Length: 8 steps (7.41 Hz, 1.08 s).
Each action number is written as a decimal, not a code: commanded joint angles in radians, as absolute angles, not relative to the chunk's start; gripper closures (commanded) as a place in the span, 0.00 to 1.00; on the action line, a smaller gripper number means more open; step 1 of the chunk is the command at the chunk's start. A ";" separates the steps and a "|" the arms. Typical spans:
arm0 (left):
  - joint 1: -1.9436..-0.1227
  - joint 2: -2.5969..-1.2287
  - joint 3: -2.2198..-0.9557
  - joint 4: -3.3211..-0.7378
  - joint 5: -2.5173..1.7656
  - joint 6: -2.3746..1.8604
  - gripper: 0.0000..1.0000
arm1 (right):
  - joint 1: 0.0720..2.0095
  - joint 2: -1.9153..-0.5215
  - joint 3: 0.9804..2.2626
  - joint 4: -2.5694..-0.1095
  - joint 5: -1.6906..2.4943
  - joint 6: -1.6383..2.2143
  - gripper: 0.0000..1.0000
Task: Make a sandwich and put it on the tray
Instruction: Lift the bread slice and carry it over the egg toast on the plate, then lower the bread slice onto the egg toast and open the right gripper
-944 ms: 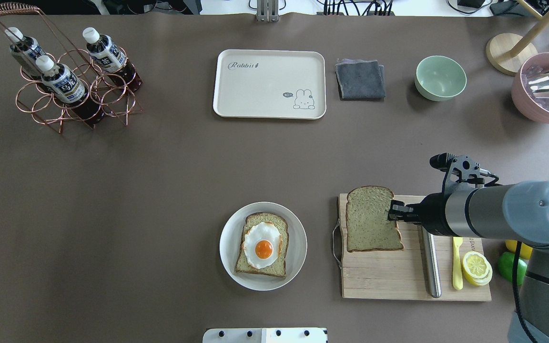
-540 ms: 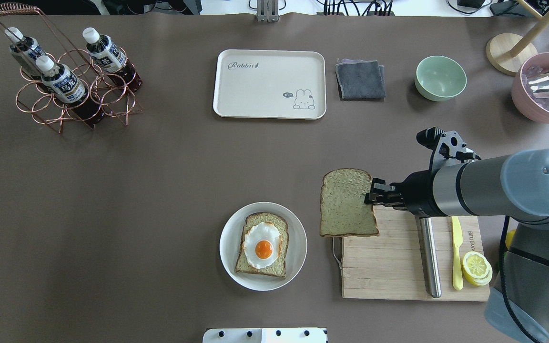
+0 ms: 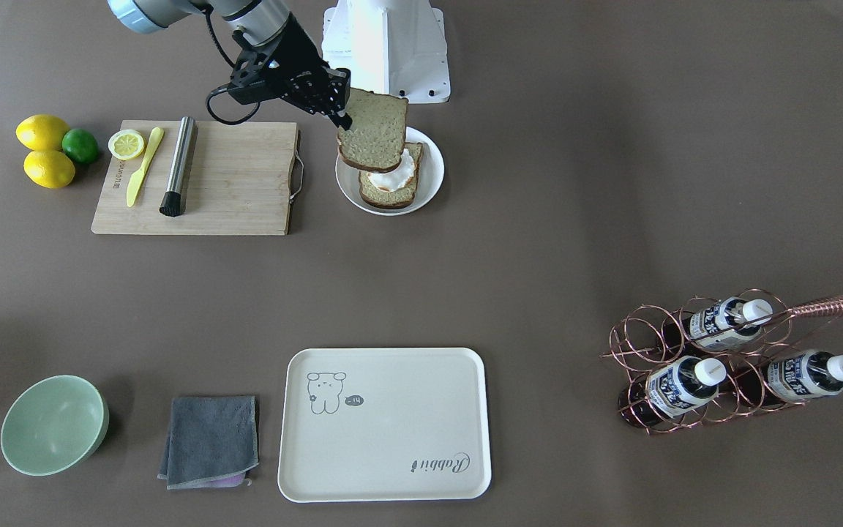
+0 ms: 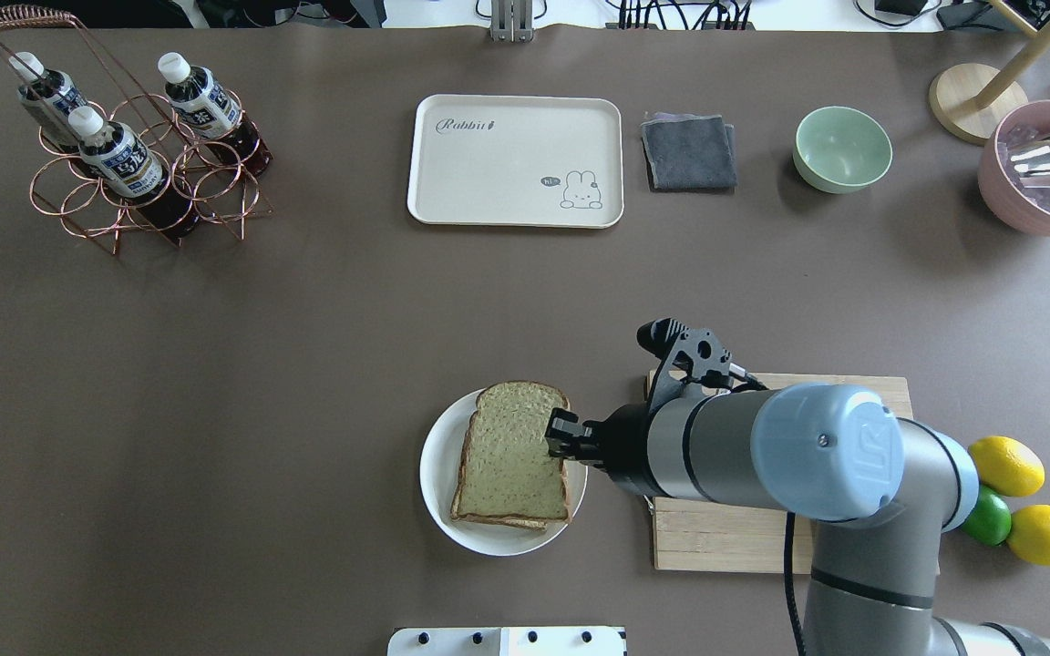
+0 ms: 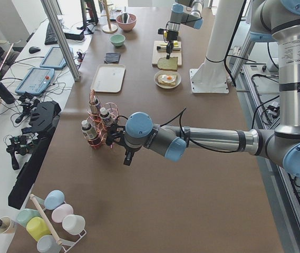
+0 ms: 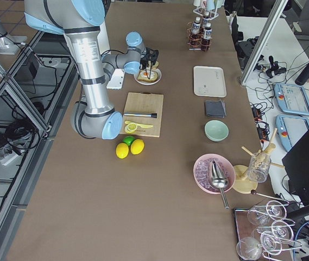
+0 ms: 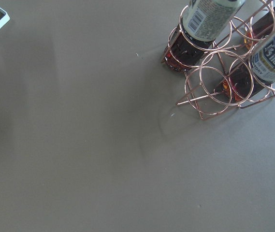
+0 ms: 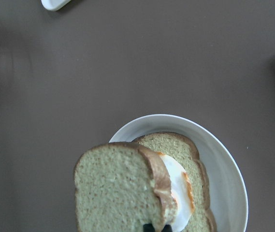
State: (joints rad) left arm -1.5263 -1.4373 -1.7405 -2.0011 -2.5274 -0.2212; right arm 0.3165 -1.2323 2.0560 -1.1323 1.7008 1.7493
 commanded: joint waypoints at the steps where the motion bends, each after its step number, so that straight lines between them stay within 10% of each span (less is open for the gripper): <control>1: -1.526 -1.437 -1.738 -2.000 -2.537 -0.222 0.02 | 0.219 -1.192 2.006 -1.134 1.603 1.767 1.00; 8: -1.526 -1.437 -1.736 -2.002 -2.537 -0.216 0.02 | 0.255 -1.163 1.945 -1.134 1.591 1.766 1.00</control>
